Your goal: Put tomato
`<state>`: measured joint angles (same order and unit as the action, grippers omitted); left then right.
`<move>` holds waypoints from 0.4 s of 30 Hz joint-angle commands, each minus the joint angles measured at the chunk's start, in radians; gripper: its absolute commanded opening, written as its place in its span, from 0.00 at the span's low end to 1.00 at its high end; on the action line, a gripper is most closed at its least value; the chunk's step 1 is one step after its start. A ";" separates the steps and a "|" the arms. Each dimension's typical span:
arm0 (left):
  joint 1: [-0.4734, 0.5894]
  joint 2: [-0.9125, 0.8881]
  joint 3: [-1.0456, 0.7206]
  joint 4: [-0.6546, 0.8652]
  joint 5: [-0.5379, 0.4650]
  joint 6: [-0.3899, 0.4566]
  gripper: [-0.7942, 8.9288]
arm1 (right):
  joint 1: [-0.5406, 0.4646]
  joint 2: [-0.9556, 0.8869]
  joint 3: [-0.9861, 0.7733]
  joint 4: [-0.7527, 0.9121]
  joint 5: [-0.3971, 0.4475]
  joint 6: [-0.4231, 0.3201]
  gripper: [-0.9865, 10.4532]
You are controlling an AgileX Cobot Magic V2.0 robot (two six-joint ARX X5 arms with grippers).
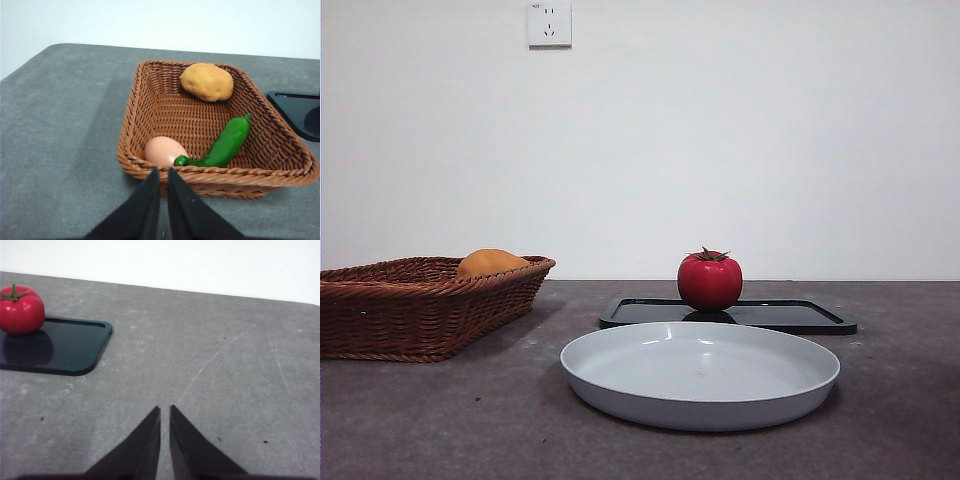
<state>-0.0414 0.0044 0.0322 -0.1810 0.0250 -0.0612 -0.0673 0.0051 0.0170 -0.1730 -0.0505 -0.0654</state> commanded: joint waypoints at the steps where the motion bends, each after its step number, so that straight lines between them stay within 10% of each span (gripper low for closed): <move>1: 0.003 -0.001 -0.021 -0.007 -0.002 0.016 0.11 | -0.001 -0.002 -0.006 0.004 -0.002 -0.021 0.11; 12: 0.003 -0.001 -0.021 -0.007 -0.002 0.016 0.11 | 0.000 -0.002 -0.006 0.023 -0.002 -0.021 0.11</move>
<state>-0.0414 0.0044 0.0322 -0.1810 0.0250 -0.0612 -0.0673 0.0051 0.0158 -0.1650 -0.0521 -0.0792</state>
